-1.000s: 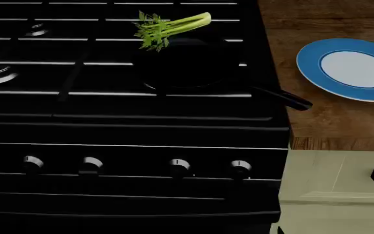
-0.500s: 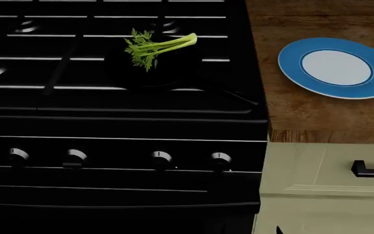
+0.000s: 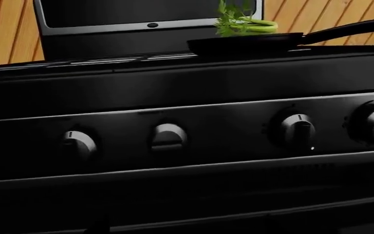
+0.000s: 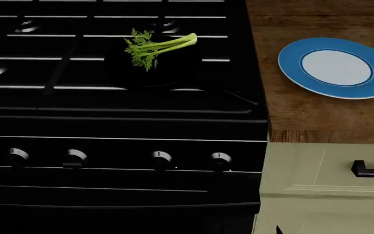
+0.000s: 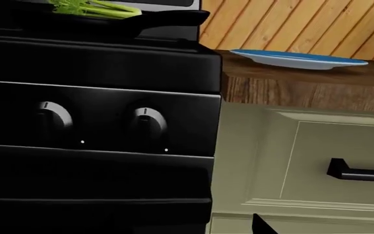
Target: Pick up the pan and dump the vegetables in it onto the plate. Then return the pan to the stove.
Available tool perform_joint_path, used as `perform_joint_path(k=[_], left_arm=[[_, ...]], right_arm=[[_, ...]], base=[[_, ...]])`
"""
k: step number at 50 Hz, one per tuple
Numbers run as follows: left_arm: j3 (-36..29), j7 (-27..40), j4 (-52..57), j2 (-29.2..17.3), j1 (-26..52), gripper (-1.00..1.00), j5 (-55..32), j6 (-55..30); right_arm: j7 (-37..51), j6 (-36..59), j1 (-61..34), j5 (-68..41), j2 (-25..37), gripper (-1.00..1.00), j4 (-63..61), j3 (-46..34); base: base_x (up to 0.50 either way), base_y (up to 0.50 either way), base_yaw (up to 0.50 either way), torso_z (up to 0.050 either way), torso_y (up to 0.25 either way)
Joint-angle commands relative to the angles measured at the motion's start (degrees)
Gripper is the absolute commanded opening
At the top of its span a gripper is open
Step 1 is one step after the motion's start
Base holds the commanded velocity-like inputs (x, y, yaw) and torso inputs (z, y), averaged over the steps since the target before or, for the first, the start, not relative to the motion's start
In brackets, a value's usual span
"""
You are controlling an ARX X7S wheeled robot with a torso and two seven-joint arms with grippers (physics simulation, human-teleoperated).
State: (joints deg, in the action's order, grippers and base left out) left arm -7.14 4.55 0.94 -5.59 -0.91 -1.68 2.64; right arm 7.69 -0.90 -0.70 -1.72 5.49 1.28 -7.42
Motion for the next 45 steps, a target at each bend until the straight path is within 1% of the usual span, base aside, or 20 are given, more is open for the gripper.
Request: perform_joint_path(k=[1, 2, 8, 9, 10, 12, 16, 17, 18, 19, 21, 24, 30, 36, 41, 45], left_arm=[[3.16, -2.28, -1.00, 2.21, -0.64, 1.00, 4.53, 1.80], [4.69, -3.98, -0.36, 4.06, -0.27, 1.00, 5.61, 1.08], [4.03, -2.80, 0.86, 3.29, -0.45, 1.00, 4.27, -0.55], [3.54, -3.00, 0.75, 2.87, -0.58, 1.00, 4.38, 0.49], [3.50, -2.73, 1.34, 2.81, -0.70, 1.00, 4.37, -0.60], [3.39, -2.73, 7.33, 2.34, -2.57, 1.00, 4.26, -3.78], [2.31, -3.33, 15.13, 1.52, -4.20, 1.00, 4.37, -8.83], [1.61, -3.87, 19.61, 1.03, -4.76, 1.00, 5.00, -11.94], [1.66, -4.20, 21.61, 0.99, -4.96, 1.00, 4.31, -13.04], [1.64, -4.65, 23.70, 1.04, -5.18, 1.00, 3.32, -14.18], [0.89, -4.76, 28.35, 0.38, -5.87, 1.00, 4.27, -16.92], [0.87, -5.28, 32.76, -0.36, -6.16, 1.00, 3.68, -20.23], [0.63, -5.83, 37.45, -1.71, -4.04, 1.00, 3.70, -26.13], [0.47, -6.38, 42.37, -2.88, -1.15, 1.00, 4.06, -32.20], [0.54, -7.12, 46.68, -3.82, 1.92, 1.00, 4.03, -38.20], [0.62, -7.72, 48.69, -4.20, 3.87, 1.00, 3.45, -41.47]], right_arm=[[-3.51, -0.51, 0.40, 5.21, -2.78, 1.00, 0.32, 1.93], [-5.76, -0.21, 0.44, 4.51, -4.74, 1.00, -0.06, 5.81], [-4.57, -0.29, 0.61, 3.45, -3.42, 1.00, -0.42, 4.04], [-4.45, 0.09, 0.85, 3.32, -3.27, 1.00, -1.12, 3.85], [-4.24, 0.65, 1.30, 3.53, -3.04, 1.00, -2.44, 3.59], [-4.75, 3.41, 2.32, 2.91, -2.46, 1.00, -6.77, 3.29], [-6.08, 8.53, 3.07, 0.53, -1.52, 1.00, -13.73, 3.23], [-6.42, 10.80, 3.55, 0.95, -0.81, 1.00, -16.91, 2.69], [-5.64, 11.18, 3.52, 2.74, -0.24, 1.00, -17.84, 2.24], [-6.94, 12.54, 3.50, 0.12, -0.20, 1.00, -19.11, 2.93], [-6.57, 15.40, 3.53, 1.41, 0.81, 1.00, -23.15, 2.50], [-7.32, 18.29, 3.08, 1.79, 2.01, 1.00, -25.35, 1.73], [-8.19, 27.46, 1.81, 1.95, 4.30, 1.00, -35.10, 2.40], [-8.62, 33.38, 1.20, 1.14, 5.69, 1.00, -41.03, 3.88], [-9.31, 40.96, -1.55, 0.22, 7.49, 1.00, -47.72, 6.18], [-10.05, 47.44, -4.51, -0.63, 8.97, 1.00, -52.84, 7.80]], base=[[0.00, 0.00, 0.00, 0.000, 0.000], [0.00, 0.00, 0.00, 0.000, 0.000], [0.00, 0.00, 0.00, 0.000, 0.000], [0.00, 0.00, 0.00, 0.019, 0.023], [0.00, 0.00, 0.00, 0.048, 0.070], [0.00, 0.00, 0.00, 0.048, 0.068], [0.00, 0.00, 0.00, 0.048, 0.069], [0.00, 0.00, 0.00, 0.048, 0.068], [0.00, 0.00, 0.00, 0.048, 0.070], [0.00, 0.00, 0.00, 0.048, 0.068], [0.00, 0.00, 0.00, 0.048, 0.067], [0.00, 0.00, 0.00, 0.048, 0.068], [0.00, 0.00, 0.00, 0.048, 0.068], [0.00, 0.00, 0.00, 0.048, 0.068], [0.00, 0.00, 0.00, 0.048, 0.068], [0.00, 0.00, 0.00, 0.048, 0.068]])
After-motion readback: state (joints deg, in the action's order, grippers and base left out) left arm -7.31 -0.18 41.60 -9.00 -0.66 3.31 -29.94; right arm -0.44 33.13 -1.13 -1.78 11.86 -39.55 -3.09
